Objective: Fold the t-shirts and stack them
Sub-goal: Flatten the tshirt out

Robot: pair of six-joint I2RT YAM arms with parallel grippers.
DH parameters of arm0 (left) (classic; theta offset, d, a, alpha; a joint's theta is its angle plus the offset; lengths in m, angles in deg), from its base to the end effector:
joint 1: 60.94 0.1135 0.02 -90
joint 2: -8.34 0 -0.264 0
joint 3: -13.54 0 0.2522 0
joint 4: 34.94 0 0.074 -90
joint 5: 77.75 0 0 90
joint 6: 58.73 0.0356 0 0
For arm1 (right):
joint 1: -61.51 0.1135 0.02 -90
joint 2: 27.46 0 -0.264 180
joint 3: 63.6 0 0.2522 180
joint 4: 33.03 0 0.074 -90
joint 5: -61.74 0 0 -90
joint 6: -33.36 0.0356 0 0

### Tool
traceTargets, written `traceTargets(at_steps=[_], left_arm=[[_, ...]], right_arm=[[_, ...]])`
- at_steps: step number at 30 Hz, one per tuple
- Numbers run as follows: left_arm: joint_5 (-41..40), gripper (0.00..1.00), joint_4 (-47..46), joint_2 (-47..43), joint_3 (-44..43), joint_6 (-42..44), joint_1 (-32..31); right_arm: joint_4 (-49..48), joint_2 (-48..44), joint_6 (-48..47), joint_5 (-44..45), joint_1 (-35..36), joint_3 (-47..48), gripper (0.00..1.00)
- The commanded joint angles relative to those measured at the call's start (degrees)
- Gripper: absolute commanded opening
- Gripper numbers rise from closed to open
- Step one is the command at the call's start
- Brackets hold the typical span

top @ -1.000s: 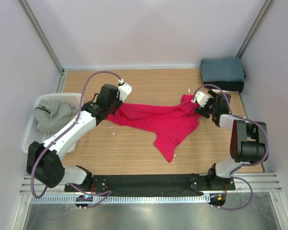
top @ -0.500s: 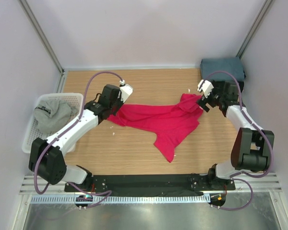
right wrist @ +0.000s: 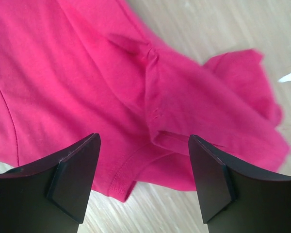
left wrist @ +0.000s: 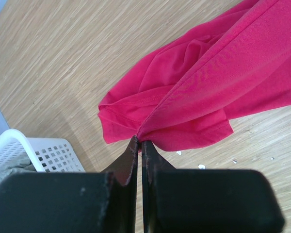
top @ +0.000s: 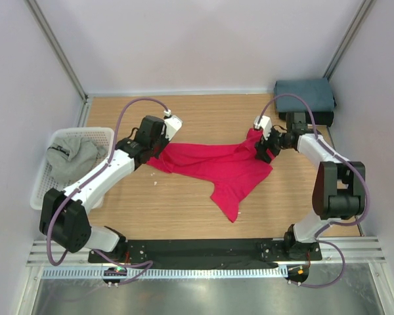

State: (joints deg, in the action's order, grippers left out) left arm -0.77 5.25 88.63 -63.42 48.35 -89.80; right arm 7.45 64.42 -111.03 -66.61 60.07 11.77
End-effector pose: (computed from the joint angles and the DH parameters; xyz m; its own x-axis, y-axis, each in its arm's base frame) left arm 0.2719 -0.1407 0.2842 -0.4804 0.5915 -0.6476 0.4899 0.7934 0.3613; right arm 0.3264 0.0139 0.2202 -0.2294 -0.6320 -0.7402 -0.8668 0.4786 -0.1400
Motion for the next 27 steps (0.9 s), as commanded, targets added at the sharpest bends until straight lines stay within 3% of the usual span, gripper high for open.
traceTargets(at_steps=[1, 12, 18, 19, 21, 22, 27], left_arm=[[0.5, 0.0, -1.9, -2.1, -0.8, 0.0, 0.0], [0.1, 0.0, -2.5, -2.3, -0.1, 0.0, 0.1], [0.1, 0.0, -2.5, -2.4, 0.1, -0.1, 0.1], [0.1, 0.0, -2.6, -2.6, 0.1, -0.1, 0.1], [0.0, 0.0, -2.6, -2.7, 0.3, -0.1, 0.1], [0.0, 0.0, -2.6, -2.8, 0.3, -0.1, 0.1], [0.2, 0.0, -3.1, -2.8, 0.4, -0.2, 0.1]], right_arm=[[0.4, 2.2, 2.5, 1.7, 0.9, 1.5, 0.79], [-5.9, 6.0, 6.5, 4.2, 1.4, 2.2, 0.72], [-10.0, 8.3, 9.7, 5.8, 3.3, 2.6, 0.46], [-10.3, 8.4, 10.0, 6.7, 3.5, 2.6, 0.32], [-10.0, 8.0, 10.4, 7.6, 4.2, 2.9, 0.19], [-9.6, 7.5, 10.4, 7.9, 5.1, 3.1, 0.08], [-3.3, 0.9, 9.5, 7.3, 10.2, 3.9, 0.02]])
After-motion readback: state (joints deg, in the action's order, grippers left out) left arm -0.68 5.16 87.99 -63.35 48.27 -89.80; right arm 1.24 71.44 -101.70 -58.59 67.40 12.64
